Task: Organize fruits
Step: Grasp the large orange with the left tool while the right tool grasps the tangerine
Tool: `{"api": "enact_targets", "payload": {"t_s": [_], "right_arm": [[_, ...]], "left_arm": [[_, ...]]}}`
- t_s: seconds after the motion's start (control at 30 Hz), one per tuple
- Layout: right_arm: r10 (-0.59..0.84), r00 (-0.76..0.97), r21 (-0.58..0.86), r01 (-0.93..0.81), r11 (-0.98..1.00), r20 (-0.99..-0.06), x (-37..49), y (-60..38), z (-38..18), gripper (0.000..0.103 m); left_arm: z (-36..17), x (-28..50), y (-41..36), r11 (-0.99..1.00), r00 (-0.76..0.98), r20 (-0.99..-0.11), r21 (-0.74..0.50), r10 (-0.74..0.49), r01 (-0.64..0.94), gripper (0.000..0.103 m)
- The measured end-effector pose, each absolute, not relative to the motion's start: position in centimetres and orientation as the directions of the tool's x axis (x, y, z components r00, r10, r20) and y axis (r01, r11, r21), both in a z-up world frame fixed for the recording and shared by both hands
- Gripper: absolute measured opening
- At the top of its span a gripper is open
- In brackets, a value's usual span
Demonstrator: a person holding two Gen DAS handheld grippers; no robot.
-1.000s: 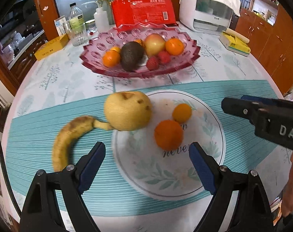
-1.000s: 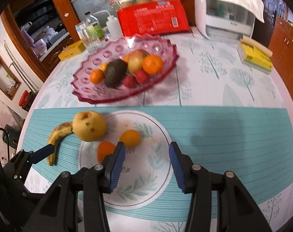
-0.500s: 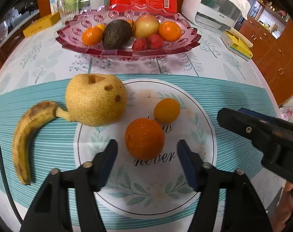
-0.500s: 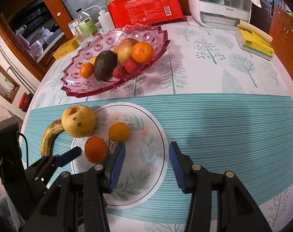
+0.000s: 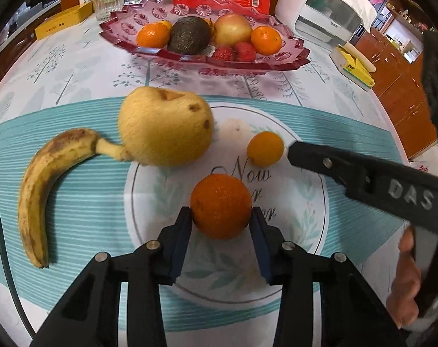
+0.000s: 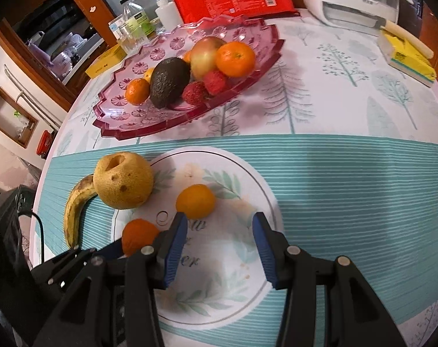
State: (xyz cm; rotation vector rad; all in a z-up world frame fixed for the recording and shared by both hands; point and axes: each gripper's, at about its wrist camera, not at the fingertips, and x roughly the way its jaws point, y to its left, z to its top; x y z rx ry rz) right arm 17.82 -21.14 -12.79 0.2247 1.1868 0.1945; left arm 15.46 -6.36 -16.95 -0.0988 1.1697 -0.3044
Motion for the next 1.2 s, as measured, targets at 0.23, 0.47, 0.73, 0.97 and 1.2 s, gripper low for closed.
{"api": "enact_targets", "payload": {"t_s": [0.23, 0.47, 0.73, 0.97, 1.2], "right_arm": [[0.274, 0.332, 0.276, -0.041, 0.96, -0.903, 19.1, -19.8, -14.1, 0.047], [0.305, 0.308, 0.304, -0.052, 0.951, -0.901, 19.7, -18.8, -15.3, 0.042], [0.328, 0.334, 0.321, -0.077, 0.944, -0.884, 18.6, -18.3, -13.7, 0.032], [0.333, 0.403, 0.33, -0.08, 0.941, -0.853, 17.4, -19.9, -9.4, 0.032], [0.314, 0.517, 0.305, -0.104, 0.947, -0.796, 17.7, -19.8, -2.2, 0.032]], "left_arm": [[-16.2, 14.4, -4.3, 0.955, 0.364, -0.886, -0.24, -0.289, 0.175, 0.039], [-15.1, 14.0, -3.3, 0.957, 0.388, -0.876, -0.237, -0.286, 0.169, 0.039], [-13.5, 14.1, -3.0, 0.957, 0.411, -0.867, -0.223, -0.282, 0.185, 0.039], [-9.3, 14.8, -2.2, 0.963, 0.464, -0.849, -0.176, -0.253, 0.205, 0.029], [-1.6, 17.3, -1.5, 0.963, 0.593, -0.77, -0.104, -0.237, 0.25, 0.02]]}}
